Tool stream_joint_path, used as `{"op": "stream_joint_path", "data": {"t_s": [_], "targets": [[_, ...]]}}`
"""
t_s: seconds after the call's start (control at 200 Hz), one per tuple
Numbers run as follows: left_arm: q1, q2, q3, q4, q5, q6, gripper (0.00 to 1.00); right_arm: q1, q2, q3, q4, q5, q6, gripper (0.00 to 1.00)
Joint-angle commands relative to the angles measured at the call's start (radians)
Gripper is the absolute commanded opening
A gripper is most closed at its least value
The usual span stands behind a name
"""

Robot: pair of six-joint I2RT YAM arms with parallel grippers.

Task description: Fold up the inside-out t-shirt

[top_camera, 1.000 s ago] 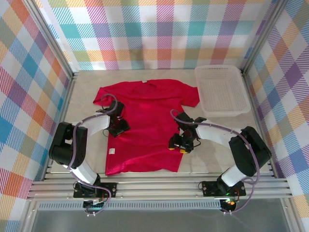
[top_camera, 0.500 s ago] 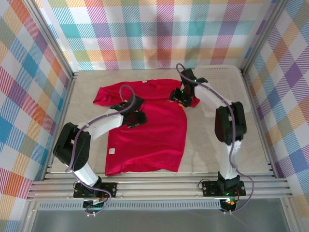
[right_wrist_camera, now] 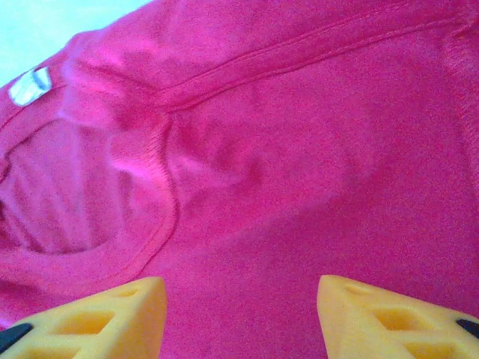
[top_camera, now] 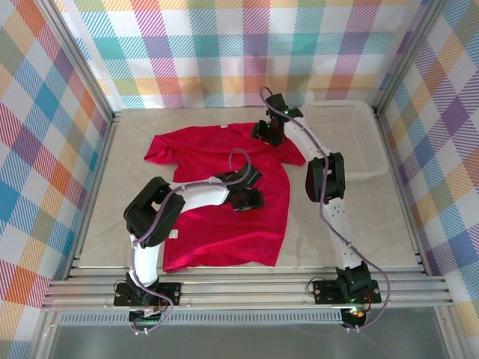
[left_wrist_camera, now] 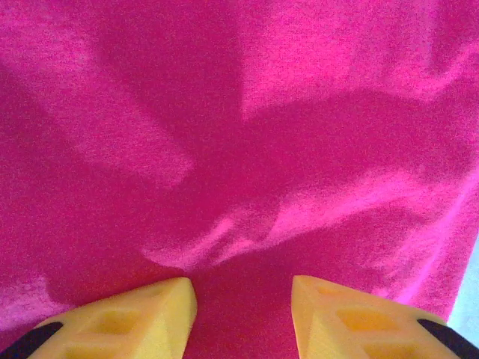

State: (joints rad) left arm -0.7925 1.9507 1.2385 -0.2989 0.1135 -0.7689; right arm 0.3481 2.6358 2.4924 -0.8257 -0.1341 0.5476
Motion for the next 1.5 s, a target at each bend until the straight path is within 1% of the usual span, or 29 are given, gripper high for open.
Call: {"op": "stream_joint_path", "data": {"t_s": [0.0,0.11,0.25,0.31,0.365,0.44,0.525,0.62,0.7,0.79,0.955,1.05,1.105,1.145,1.275,1.385,1.495], "targets": [[-0.004,-0.032,-0.096,-0.097,0.053,-0.035,0.39,-0.038,0.065,0.02,-0.019,-0.022,0.031,0.52],[0.009,-0.093,-0.19,-0.134,0.106,-0.035,0.4,-0.055,0.123,0.063,0.0,-0.052,0.054,0.52],[0.015,-0.167,-0.329,-0.122,0.197,-0.058,0.4,-0.073,0.194,0.13,0.03,-0.096,0.101,0.52],[0.017,-0.197,-0.387,-0.114,0.214,-0.069,0.4,-0.08,0.212,0.143,0.056,-0.106,0.123,0.51],[0.025,-0.218,-0.425,-0.115,0.207,-0.075,0.4,-0.086,0.226,0.153,0.081,-0.111,0.141,0.5],[0.037,-0.23,-0.442,-0.118,0.201,-0.076,0.4,-0.09,0.241,0.177,0.1,-0.124,0.165,0.5],[0.047,-0.222,-0.394,-0.138,0.206,-0.063,0.4,-0.091,0.245,0.209,0.114,-0.151,0.176,0.5],[0.061,-0.202,-0.245,-0.232,0.183,0.004,0.43,-0.09,0.215,0.232,0.124,-0.2,0.181,0.49],[0.107,-0.179,-0.089,-0.32,0.16,0.076,0.44,-0.089,0.152,0.228,0.123,-0.245,0.173,0.5],[0.202,-0.142,0.082,-0.397,0.147,0.155,0.44,-0.082,0.052,0.179,0.096,-0.265,0.147,0.51],[0.405,-0.014,0.353,-0.464,0.131,0.246,0.44,-0.046,-0.134,-0.072,0.099,-0.279,0.117,0.52],[0.5,0.102,0.52,-0.495,0.08,0.289,0.43,-0.011,-0.191,-0.172,0.091,-0.276,0.087,0.52],[0.542,0.174,0.608,-0.496,0.037,0.305,0.43,0.014,-0.208,-0.203,0.083,-0.271,0.072,0.52],[0.571,0.227,0.667,-0.492,0.028,0.311,0.43,0.032,-0.215,-0.217,0.074,-0.266,0.064,0.52],[0.628,0.407,0.869,-0.496,0.039,0.325,0.41,0.077,-0.236,-0.274,0.057,-0.246,0.06,0.52],[0.65,0.542,1.02,-0.491,0.061,0.336,0.41,0.104,-0.276,-0.383,0.1,-0.241,0.077,0.51],[0.672,0.677,1.16,-0.496,0.097,0.303,0.41,0.121,-0.312,-0.504,0.14,-0.233,0.087,0.52]]}}
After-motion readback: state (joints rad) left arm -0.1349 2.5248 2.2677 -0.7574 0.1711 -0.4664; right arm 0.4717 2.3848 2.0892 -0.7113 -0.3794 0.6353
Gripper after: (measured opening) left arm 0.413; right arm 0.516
